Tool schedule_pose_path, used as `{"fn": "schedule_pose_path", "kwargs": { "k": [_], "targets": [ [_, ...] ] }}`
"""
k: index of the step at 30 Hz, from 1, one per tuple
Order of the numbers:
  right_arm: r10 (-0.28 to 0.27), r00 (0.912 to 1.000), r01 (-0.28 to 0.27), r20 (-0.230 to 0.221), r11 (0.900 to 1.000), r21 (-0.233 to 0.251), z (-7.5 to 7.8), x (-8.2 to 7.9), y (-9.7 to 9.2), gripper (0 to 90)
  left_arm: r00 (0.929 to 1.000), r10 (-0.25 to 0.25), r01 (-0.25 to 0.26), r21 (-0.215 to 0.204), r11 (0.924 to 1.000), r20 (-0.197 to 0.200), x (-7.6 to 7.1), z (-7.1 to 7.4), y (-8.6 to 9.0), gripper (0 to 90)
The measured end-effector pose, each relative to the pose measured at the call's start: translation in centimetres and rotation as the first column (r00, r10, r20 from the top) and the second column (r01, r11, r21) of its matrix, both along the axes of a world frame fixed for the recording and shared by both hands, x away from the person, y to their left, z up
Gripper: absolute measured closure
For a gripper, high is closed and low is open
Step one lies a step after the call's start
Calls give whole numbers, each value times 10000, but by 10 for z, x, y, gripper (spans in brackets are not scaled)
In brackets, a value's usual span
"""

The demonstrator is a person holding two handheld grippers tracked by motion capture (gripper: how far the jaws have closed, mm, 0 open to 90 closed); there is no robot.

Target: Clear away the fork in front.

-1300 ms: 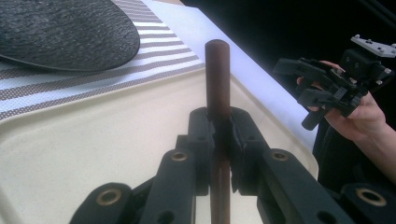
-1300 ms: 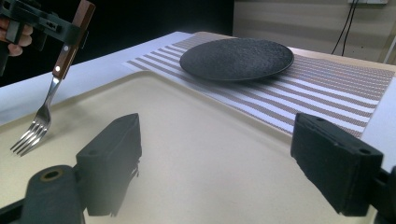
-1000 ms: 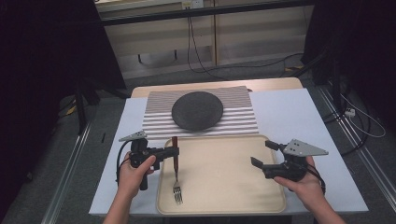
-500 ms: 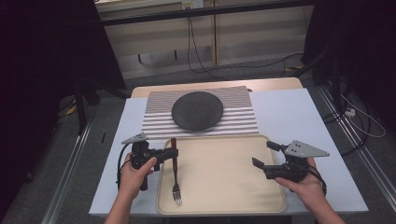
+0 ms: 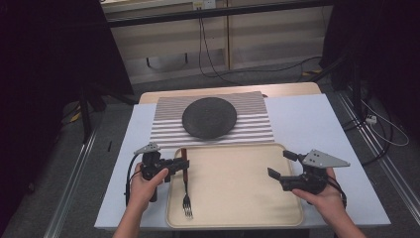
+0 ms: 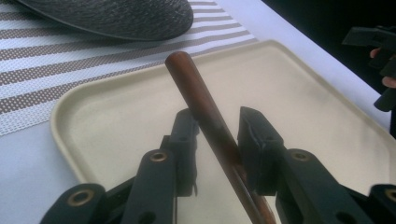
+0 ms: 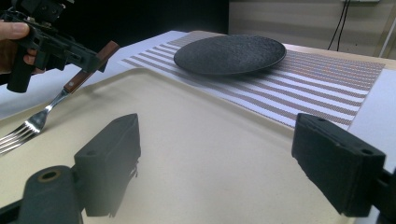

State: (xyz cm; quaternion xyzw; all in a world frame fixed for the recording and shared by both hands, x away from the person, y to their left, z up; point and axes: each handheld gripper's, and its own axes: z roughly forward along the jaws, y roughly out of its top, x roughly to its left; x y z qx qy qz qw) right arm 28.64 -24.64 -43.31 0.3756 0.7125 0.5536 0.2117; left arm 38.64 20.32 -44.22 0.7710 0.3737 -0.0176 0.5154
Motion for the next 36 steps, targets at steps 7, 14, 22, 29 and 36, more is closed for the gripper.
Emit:
{"fn": "schedule_pose_path", "kwargs": {
  "k": [7, 14, 22, 29, 36],
  "targets": [
    [93, 10000, -93, -19, 10000, 30, -1, 0, 1, 154, 9999, 114, -111, 258, 9996, -105, 2, -9, -1, 649],
    [171, 9999, -171, -24, 9998, 50, -1, 0, 2, 154, 9992, 319, -311, 308, 9990, -248, 2, -14, 1, 639],
    [213, 9998, -213, 6, 9998, 49, -1, 0, 1, 154, 9982, 502, -481, 611, 9970, -320, 4, -17, 2, 604],
    [154, 9999, -154, -8, 9999, 42, -2, -1, -1, 152, 9967, 779, -763, 691, 9947, -216, 3, -19, 4, 590],
    [2, 10000, -3, -90, 10000, -90, -2, -2, -3, 148, 9961, 843, -858, 621, 9944, 273, -2, -10, 10, 505]
  ]
}}
